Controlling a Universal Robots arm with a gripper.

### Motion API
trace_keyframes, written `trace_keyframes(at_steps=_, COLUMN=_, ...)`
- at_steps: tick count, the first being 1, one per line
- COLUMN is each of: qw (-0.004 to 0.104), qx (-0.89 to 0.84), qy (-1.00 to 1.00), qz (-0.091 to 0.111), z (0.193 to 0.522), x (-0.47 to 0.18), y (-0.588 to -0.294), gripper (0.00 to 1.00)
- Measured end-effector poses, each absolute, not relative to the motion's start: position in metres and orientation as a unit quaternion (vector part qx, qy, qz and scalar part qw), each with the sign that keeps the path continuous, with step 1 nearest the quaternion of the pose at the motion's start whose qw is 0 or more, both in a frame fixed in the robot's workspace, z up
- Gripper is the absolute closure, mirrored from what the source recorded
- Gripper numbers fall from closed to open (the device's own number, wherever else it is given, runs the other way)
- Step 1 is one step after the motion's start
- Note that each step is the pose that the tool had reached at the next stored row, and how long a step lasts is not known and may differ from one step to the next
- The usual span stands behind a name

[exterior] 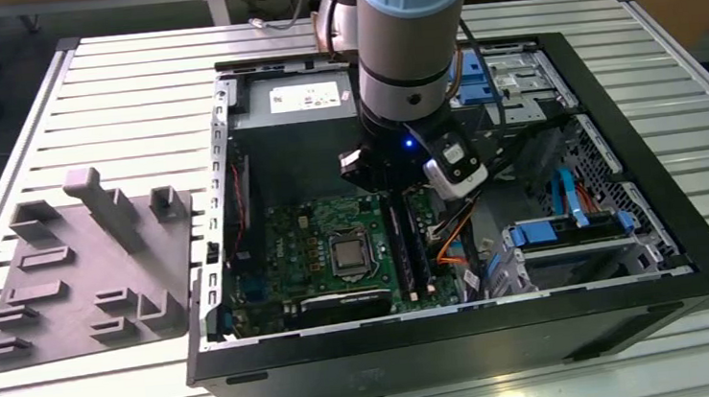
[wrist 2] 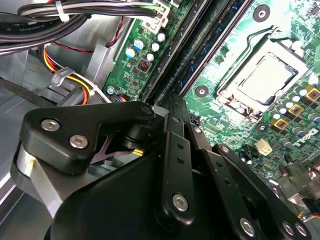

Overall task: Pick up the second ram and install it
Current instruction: 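Press down the second ram until it locks into place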

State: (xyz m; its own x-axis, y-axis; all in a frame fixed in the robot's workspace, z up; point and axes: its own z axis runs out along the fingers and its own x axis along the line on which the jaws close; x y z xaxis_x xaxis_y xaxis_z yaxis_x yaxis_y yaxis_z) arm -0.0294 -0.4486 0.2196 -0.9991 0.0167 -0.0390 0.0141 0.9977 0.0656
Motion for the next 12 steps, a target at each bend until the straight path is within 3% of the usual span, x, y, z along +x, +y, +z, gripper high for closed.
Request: trace_keyframes(at_steps=12, qw=0.02, qx=0.008, qy=0.999, qz=0.033, z=0.2165, x=-0.0294, y=-0.4485, gripper=0.89)
